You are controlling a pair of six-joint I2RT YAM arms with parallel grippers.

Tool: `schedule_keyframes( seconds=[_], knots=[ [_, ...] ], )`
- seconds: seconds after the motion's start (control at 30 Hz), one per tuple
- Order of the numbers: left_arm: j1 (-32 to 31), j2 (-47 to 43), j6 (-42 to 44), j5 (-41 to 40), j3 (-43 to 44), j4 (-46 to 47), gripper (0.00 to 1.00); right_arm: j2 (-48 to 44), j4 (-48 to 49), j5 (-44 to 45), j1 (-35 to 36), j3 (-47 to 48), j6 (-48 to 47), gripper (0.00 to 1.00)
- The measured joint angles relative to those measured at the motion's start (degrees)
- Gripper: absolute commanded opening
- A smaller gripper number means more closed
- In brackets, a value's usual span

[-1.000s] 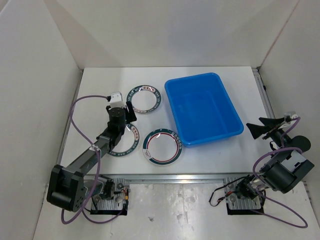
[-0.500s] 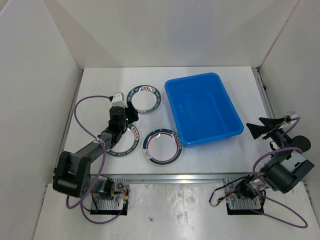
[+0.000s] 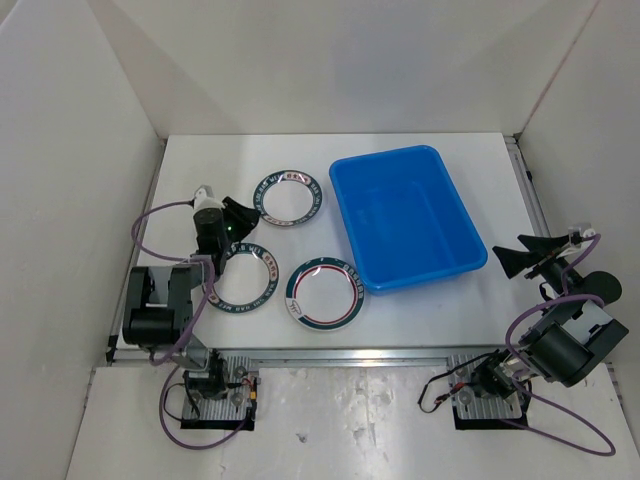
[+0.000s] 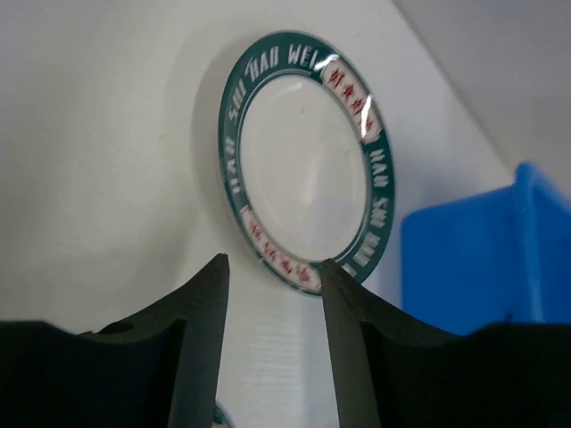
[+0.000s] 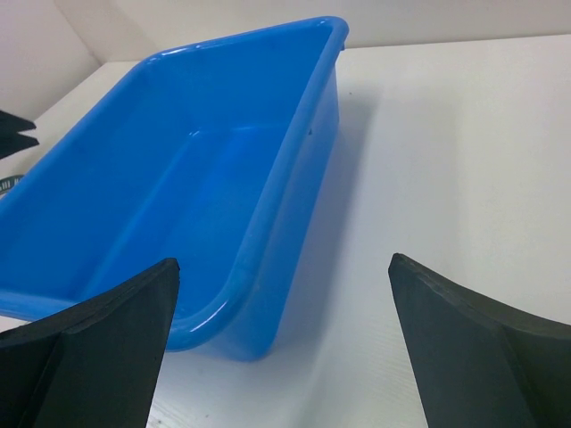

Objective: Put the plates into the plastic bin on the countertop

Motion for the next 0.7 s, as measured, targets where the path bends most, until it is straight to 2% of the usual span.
schedule_keyframes(
  seconds=[0.13, 0.3, 0.43, 0.7],
  knots=[
    [1.07, 5.66, -10.25, 2.47, 1.07, 7.02, 0.54, 0.00, 0.00, 0.00, 0.00, 0.00, 0.00, 1.00],
    [1.62, 15.04, -17.92, 2.67, 2.29, 13.55, 0.49, 0.00, 0.00, 0.00, 0.02, 0.00, 0.02, 1.00],
    [1.79, 19.56, -20.61, 1.36, 3.41, 15.56, 0.47, 0.00, 0.00, 0.02, 0.02, 0.00, 0.00, 1.00],
    [0.79, 24.76, -20.98, -2.05, 11.02, 13.05, 0.44, 0.00, 0.00, 0.02, 0.02, 0.00, 0.00, 1.00]
  ],
)
